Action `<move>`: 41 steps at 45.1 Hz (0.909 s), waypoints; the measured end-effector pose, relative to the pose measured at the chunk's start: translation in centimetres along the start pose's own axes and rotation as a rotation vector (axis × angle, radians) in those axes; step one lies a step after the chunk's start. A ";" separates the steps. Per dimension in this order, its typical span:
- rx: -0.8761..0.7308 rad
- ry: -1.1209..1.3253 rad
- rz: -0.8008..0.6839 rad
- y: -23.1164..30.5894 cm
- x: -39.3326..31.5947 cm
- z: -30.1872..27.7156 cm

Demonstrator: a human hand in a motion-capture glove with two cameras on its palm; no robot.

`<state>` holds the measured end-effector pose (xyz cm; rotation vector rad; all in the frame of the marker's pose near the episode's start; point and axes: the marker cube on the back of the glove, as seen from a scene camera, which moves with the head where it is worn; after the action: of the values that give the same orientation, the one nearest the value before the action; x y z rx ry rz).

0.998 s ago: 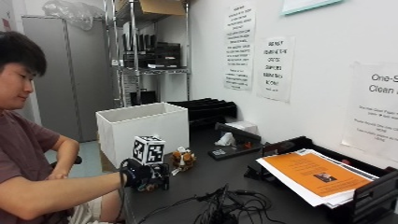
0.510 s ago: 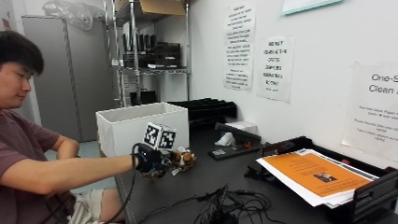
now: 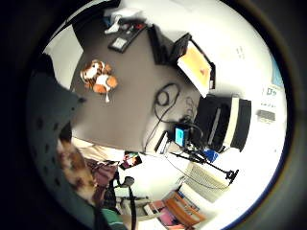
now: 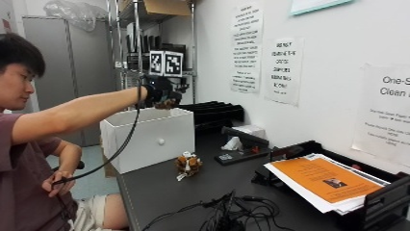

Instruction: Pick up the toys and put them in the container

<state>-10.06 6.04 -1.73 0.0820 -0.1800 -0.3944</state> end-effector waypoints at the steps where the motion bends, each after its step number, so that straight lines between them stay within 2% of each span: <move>1: 0.015 0.010 0.004 -0.1 -0.4 -1.1; 6: 0.061 0.043 0.012 -0.7 -1.8 -4.3; 14: 0.086 0.077 -0.028 -3.6 -7.1 -6.4; 33: 0.074 0.073 -0.308 -10.6 -26.4 -3.7; 41: 0.137 0.040 -0.391 -11.4 -28.4 -2.8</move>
<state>-39.55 6.75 -10.29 0.2620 -0.1506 -0.7695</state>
